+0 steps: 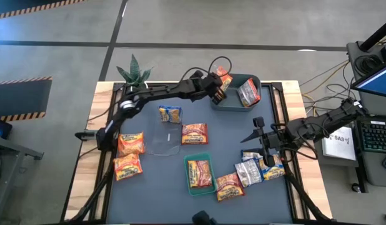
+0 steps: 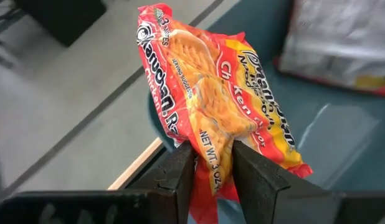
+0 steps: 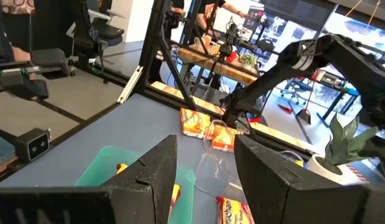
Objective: Sort Maruchan noodles
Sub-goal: Put the orange noodle pack into the dark blue bin
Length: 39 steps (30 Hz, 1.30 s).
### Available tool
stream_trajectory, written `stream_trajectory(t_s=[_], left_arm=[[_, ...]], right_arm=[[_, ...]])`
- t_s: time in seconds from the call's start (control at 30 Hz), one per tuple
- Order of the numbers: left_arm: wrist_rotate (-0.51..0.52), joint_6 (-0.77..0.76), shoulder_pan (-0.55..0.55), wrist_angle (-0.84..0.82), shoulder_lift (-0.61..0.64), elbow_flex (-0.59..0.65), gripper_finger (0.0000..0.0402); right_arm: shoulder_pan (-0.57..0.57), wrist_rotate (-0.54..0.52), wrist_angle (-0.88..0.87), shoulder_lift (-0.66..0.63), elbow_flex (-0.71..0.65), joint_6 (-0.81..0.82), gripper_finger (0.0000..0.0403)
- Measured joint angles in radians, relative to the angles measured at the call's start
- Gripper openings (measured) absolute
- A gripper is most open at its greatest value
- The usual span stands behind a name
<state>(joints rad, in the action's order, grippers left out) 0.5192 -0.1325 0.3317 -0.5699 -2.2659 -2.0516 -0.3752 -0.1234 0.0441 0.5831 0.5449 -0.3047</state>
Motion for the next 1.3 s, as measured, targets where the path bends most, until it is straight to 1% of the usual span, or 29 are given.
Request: stream_trajectory(t_s=[0.1,0.23,0.33,0.43,0.7,1.07,1.3], left_arm=[[0.049,0.001,-0.002,-0.082,-0.057,-0.098,0.0087],[0.081,-0.008,-0.002,-0.149,-0.105,-0.192,0.0087],[0.126,-0.010,-0.002,-0.191,-0.131,-0.236,0.0087],[0.142,-0.020,-0.003,-0.224,-0.148,-0.266,0.0087],[0.151,-0.080,-0.002,-0.269,-0.160,-0.271,0.0087],[0.147,-0.091,-0.016,-0.277,-0.160,-0.277,0.0087],[0.146,-0.093,-0.037,-0.289,-0.160,-0.277,0.0104]], right_arm=[[0.000,-0.002,-0.016,0.000,0.000,0.006,0.0150],[0.000,-0.006,-0.017,0.001,0.000,0.024,0.0150],[0.000,-0.006,-0.022,0.001,0.000,0.035,0.0150],[0.000,-0.007,-0.027,0.001,-0.001,0.046,0.0150],[0.000,-0.007,-0.031,0.002,-0.001,0.056,0.0150],[0.000,-0.007,-0.032,0.002,-0.001,0.058,0.0150],[0.000,-0.007,-0.032,0.002,-0.001,0.058,0.0150]])
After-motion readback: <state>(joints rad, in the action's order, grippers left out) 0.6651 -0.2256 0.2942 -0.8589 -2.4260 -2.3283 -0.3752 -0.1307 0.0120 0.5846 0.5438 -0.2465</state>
